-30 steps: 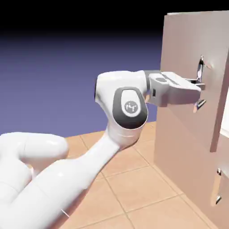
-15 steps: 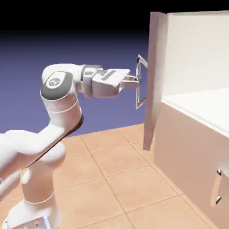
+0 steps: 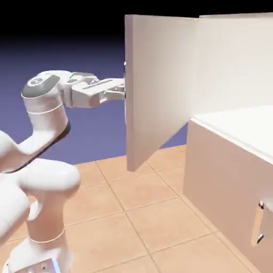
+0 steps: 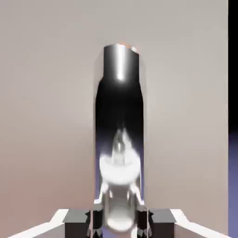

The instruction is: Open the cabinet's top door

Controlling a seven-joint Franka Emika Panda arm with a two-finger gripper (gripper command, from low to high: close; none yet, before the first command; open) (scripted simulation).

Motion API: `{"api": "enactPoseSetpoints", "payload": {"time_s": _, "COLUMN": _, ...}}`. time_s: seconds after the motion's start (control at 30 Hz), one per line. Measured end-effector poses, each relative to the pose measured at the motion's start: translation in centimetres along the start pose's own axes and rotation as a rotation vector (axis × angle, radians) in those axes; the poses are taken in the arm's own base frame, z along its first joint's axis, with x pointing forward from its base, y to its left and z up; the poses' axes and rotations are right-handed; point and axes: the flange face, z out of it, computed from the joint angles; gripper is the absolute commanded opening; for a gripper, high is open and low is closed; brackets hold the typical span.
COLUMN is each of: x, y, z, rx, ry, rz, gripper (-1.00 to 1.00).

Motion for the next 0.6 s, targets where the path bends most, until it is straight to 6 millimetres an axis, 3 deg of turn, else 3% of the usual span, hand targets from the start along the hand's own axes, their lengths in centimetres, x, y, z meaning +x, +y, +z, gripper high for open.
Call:
{"api": "enactPoseSetpoints", "payload": {"time_s": 0.37, "x": -0.3, "y": -0.3, "z": -1.6, "rx": -0.022, "ry": 0.026, "rz": -0.002, "gripper": -1.00}}
{"api": "enactPoseSetpoints", "payload": {"time_s": 0.6, "x": 0.1, "y": 0.2, "z": -1.3, "rx": -0.008, "ry": 0.024, "rz": -0.010, "gripper": -1.00}}
